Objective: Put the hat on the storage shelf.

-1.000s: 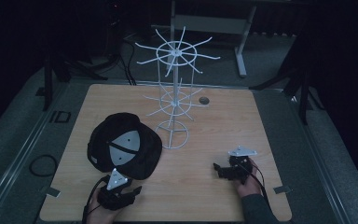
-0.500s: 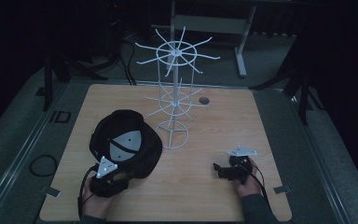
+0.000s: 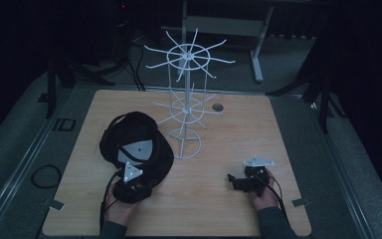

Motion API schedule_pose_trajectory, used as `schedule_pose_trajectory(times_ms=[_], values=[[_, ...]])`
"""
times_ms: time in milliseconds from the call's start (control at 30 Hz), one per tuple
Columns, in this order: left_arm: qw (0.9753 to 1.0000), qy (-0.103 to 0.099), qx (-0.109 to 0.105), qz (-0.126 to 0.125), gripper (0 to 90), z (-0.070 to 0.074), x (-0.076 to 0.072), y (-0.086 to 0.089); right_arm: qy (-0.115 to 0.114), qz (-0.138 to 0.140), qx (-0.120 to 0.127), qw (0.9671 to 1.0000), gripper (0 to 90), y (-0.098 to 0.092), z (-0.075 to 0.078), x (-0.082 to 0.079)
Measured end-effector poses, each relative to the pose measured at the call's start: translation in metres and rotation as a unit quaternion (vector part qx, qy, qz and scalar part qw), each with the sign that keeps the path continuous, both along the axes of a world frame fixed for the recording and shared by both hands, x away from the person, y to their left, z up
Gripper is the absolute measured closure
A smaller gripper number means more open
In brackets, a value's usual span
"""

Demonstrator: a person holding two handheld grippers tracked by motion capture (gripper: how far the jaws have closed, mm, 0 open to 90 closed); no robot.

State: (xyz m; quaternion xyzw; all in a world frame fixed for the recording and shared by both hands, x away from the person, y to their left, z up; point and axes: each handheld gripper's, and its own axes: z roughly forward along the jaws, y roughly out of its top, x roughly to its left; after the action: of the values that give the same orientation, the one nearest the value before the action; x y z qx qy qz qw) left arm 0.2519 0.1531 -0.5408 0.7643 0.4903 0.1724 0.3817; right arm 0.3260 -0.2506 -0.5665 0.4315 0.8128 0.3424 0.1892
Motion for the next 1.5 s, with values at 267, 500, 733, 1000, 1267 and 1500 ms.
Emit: schedule_pose_trajectory(times_ms=[267, 500, 733, 1000, 1267, 1500], values=[[0.9999, 0.005, -0.012, -0.009, 64.9, 0.011, 0.003, 0.006, 0.0, 0.0, 0.0, 1.0, 12.3, 0.0, 0.0, 0.0], [0.9997, -0.006, -0.018, 0.012, 65.0, 0.023, 0.006, 0.019, 0.0, 0.0, 0.0, 1.0, 12.3, 0.0, 0.0, 0.0], [0.9994, -0.017, -0.02, 0.024, 67.6, 0.034, 0.01, 0.03, 0.0, 0.0, 0.001, 1.0, 12.3, 0.0, 0.0, 0.0], [0.9987, -0.018, -0.026, 0.04, 70.1, 0.042, 0.018, 0.042, 0.0, 0.0, 0.0, 1.0, 12.3, 0.0, 0.0, 0.0], [0.9983, -0.015, -0.03, 0.047, 69.8, 0.043, 0.028, 0.041, 0.0, 0.0, 0.001, 1.0, 12.3, 0.0, 0.0, 0.0], [0.9985, -0.008, -0.029, 0.047, 64.1, 0.043, 0.036, 0.036, 0.0, 0.0, 0.001, 1.0, 12.3, 0.0, 0.0, 0.0]])
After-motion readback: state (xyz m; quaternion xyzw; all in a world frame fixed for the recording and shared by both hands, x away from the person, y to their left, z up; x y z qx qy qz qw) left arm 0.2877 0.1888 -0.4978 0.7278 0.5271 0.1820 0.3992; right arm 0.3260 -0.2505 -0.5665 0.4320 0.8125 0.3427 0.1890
